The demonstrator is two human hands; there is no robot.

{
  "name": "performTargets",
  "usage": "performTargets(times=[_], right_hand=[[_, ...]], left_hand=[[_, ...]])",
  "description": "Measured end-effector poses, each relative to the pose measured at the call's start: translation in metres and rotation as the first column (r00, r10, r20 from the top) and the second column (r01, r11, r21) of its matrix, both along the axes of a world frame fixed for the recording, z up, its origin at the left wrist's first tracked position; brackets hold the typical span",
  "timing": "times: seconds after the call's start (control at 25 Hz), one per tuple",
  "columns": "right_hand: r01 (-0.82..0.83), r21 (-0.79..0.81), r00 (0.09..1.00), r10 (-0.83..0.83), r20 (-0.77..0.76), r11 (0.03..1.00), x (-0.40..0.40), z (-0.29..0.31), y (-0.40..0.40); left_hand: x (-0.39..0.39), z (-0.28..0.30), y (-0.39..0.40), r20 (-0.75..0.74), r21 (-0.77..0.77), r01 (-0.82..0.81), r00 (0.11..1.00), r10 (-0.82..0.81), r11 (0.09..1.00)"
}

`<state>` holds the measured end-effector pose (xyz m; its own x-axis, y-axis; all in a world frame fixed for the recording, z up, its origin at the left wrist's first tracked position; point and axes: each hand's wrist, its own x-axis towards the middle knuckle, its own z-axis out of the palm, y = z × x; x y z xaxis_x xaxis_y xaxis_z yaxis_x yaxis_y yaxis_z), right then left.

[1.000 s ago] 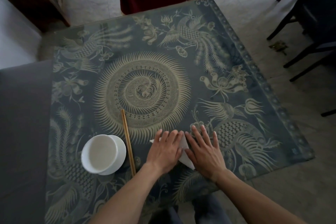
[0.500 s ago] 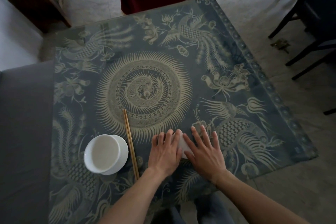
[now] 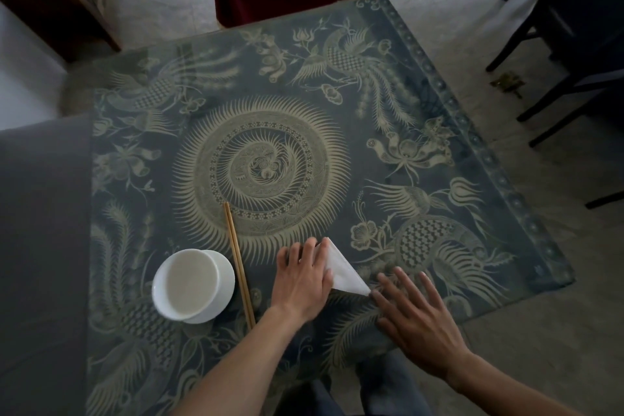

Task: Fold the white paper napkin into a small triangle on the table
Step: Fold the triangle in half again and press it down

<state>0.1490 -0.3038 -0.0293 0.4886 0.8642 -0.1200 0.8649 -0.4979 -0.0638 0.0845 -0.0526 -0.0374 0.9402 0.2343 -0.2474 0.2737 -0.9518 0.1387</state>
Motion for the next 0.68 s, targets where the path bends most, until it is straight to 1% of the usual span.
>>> performTargets(times=[0.08, 0.16, 0.2, 0.28, 0.36, 0.44, 0.56, 0.68], right_hand=[[0.074, 0.077, 0.996, -0.070, -0.056, 0.994, 0.000, 0.005, 0.014], [0.117, 0.079, 0.987, -0.107, -0.117, 0.990, -0.004, 0.009, 0.044], [0.107, 0.061, 0.986, -0.098, -0.137, 0.992, -0.007, 0.009, 0.061], [0.035, 0.002, 0.988, -0.035, -0.151, 0.999, -0.009, 0.007, 0.087], [-0.026, -0.052, 0.986, 0.017, -0.167, 0.998, -0.008, 0.000, 0.098], [-0.051, -0.094, 0.981, 0.032, -0.189, 0.994, -0.005, -0.006, 0.098], [-0.035, -0.094, 0.988, 0.020, -0.156, 0.995, -0.004, -0.008, 0.091], [0.015, -0.079, 0.984, -0.029, -0.176, 0.997, -0.005, -0.008, 0.082]], left_hand=[[-0.007, 0.001, 0.000, 0.029, -0.040, 0.002, 1.000, -0.001, 0.999], [-0.020, 0.000, 0.001, 0.059, -0.082, 0.008, 0.998, -0.004, 0.997], [-0.028, -0.001, 0.002, 0.060, -0.097, 0.015, 0.998, -0.009, 0.995], [-0.043, -0.004, 0.002, 0.030, -0.099, 0.058, 0.998, -0.055, 0.993], [-0.051, -0.008, 0.000, -0.008, -0.082, 0.120, 0.993, -0.121, 0.989], [-0.052, -0.011, -0.002, -0.035, -0.073, 0.136, 0.990, -0.139, 0.988], [-0.055, -0.016, -0.005, -0.058, -0.056, 0.112, 0.992, -0.115, 0.992], [-0.064, -0.014, -0.008, -0.086, -0.052, -0.005, 0.996, 0.000, 0.999]])
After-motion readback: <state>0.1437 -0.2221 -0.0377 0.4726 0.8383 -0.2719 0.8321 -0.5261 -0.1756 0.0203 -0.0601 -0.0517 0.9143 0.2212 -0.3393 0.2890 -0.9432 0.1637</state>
